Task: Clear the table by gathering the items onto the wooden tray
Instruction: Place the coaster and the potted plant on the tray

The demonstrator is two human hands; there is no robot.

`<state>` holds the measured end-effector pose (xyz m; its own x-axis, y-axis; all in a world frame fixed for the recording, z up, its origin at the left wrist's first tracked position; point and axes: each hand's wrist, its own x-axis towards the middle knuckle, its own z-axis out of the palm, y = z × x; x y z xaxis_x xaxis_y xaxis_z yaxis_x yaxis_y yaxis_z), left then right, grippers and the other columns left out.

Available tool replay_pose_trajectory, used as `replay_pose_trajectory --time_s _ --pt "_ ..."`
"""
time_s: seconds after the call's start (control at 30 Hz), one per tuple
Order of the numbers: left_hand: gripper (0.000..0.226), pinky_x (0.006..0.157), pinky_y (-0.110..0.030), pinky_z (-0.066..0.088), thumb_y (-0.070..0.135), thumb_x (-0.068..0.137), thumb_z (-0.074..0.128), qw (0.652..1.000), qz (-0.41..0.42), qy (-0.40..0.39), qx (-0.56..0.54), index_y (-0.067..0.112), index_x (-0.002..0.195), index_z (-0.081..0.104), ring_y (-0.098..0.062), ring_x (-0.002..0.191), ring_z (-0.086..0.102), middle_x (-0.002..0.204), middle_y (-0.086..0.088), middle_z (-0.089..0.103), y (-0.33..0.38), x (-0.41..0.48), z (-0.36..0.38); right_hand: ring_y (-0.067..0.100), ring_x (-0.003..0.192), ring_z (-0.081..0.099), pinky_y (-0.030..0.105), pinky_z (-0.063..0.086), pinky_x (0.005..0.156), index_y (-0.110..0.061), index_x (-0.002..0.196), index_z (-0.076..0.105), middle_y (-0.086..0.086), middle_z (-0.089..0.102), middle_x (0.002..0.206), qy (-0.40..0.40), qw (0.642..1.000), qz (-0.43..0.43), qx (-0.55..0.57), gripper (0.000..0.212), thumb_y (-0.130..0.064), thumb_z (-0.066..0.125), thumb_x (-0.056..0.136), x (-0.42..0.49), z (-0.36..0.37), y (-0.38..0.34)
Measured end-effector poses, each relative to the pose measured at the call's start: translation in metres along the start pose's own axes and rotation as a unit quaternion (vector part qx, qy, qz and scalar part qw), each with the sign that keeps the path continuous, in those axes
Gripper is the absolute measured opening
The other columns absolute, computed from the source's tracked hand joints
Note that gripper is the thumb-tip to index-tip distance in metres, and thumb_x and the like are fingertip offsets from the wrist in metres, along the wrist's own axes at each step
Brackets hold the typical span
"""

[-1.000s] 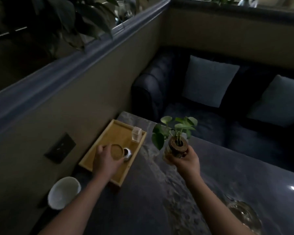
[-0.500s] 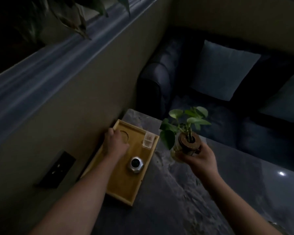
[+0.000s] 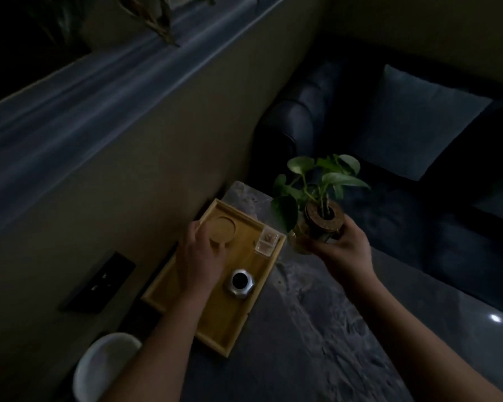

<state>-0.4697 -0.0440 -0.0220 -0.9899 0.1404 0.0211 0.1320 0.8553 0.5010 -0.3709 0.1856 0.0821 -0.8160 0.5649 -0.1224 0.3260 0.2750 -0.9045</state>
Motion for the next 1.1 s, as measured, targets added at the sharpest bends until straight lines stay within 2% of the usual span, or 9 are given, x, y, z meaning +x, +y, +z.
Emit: replay_pose_trajectory --time_s 0.13,0.23,0.37,0.47,0.57,0.63,0.7,0.83,1.1 --pt "0.053 0.102 -0.057 0.044 0.037 0.090 0.050 0.999 -0.003 0.028 0.034 0.010 0.135 0.052 -0.042 0.130 0.047 0.141 -0.023 0.049 -0.022 -0.077 0.005 0.004 0.099 0.067 0.041 0.058 0.088 -0.029 0.116 0.064 -0.011 0.072 0.108 -0.027 0.999 -0.017 0.018 0.068 -0.035 0.093 0.055 0.015 0.025 -0.023" --pt "0.058 0.100 -0.059 0.047 0.045 0.091 0.041 0.995 0.012 -0.017 0.099 0.010 0.135 0.054 -0.044 0.130 0.047 0.140 -0.024 0.051 -0.037 -0.115 0.017 0.002 0.097 0.068 0.040 0.059 0.087 -0.029 0.117 0.062 -0.012 0.072 0.106 -0.054 0.998 -0.022 0.023 0.070 -0.032 0.093 0.055 0.020 0.056 -0.039" --pt "0.060 0.106 -0.057 0.041 0.048 0.089 0.045 0.991 -0.018 -0.051 0.122 0.013 0.138 0.051 -0.041 0.136 0.041 0.147 -0.019 0.046 -0.048 -0.123 0.027 0.012 0.104 0.067 0.046 0.058 0.090 -0.025 0.118 0.058 -0.006 0.070 0.111 -0.096 0.995 -0.010 0.039 0.066 -0.022 0.091 0.061 0.019 0.105 -0.046" --pt "0.061 0.103 -0.054 0.042 0.048 0.086 0.044 0.992 -0.027 -0.059 0.113 0.017 0.138 0.050 -0.039 0.132 0.043 0.147 -0.016 0.047 -0.049 -0.123 0.028 0.008 0.101 0.064 0.042 0.058 0.088 -0.028 0.122 0.054 -0.013 0.065 0.106 -0.092 0.995 0.005 0.048 0.065 -0.020 0.088 0.067 0.016 0.136 -0.045" --pt "0.061 0.101 -0.054 0.043 0.045 0.081 0.046 0.994 -0.027 -0.058 0.093 0.020 0.137 0.051 -0.039 0.129 0.044 0.146 -0.016 0.047 -0.052 -0.123 0.027 0.013 0.100 0.065 0.045 0.058 0.086 -0.027 0.124 0.053 -0.008 0.067 0.111 -0.082 0.995 0.026 0.040 0.062 -0.021 0.084 0.071 0.016 0.157 -0.037" --pt "0.061 0.102 -0.054 0.040 0.042 0.078 0.049 0.996 -0.019 -0.048 0.076 0.021 0.136 0.052 -0.039 0.128 0.043 0.146 -0.016 0.046 -0.054 -0.123 0.029 0.012 0.097 0.063 0.040 0.057 0.080 -0.028 0.123 0.051 -0.010 0.066 0.108 -0.067 0.997 0.033 0.029 0.058 -0.021 0.082 0.073 0.018 0.167 -0.029" --pt "0.061 0.103 -0.052 0.036 0.040 0.076 0.051 0.997 -0.015 -0.038 0.062 0.022 0.134 0.054 -0.039 0.128 0.043 0.147 -0.015 0.045 -0.057 -0.124 0.031 0.008 0.087 0.059 0.033 0.054 0.071 -0.032 0.114 0.048 -0.015 0.061 0.097 -0.048 0.998 0.040 0.013 0.054 -0.020 0.081 0.073 0.020 0.174 -0.024" --pt "0.063 0.103 -0.048 0.032 0.040 0.074 0.053 0.998 -0.013 -0.040 0.054 0.023 0.134 0.054 -0.036 0.131 0.040 0.149 -0.013 0.044 -0.058 -0.124 0.032 0.017 0.090 0.061 0.047 0.058 0.079 -0.024 0.115 0.049 -0.003 0.063 0.104 -0.031 0.998 0.060 -0.017 0.049 -0.023 0.079 0.075 0.024 0.183 -0.015" --pt "0.064 0.106 -0.046 0.026 0.039 0.072 0.053 0.997 -0.011 -0.048 0.055 0.024 0.134 0.054 -0.034 0.132 0.039 0.147 -0.013 0.046 -0.056 -0.123 0.030 0.024 0.096 0.065 0.053 0.057 0.081 -0.022 0.118 0.050 0.002 0.067 0.109 -0.041 0.997 0.047 -0.048 0.049 -0.022 0.078 0.078 0.024 0.195 -0.007"
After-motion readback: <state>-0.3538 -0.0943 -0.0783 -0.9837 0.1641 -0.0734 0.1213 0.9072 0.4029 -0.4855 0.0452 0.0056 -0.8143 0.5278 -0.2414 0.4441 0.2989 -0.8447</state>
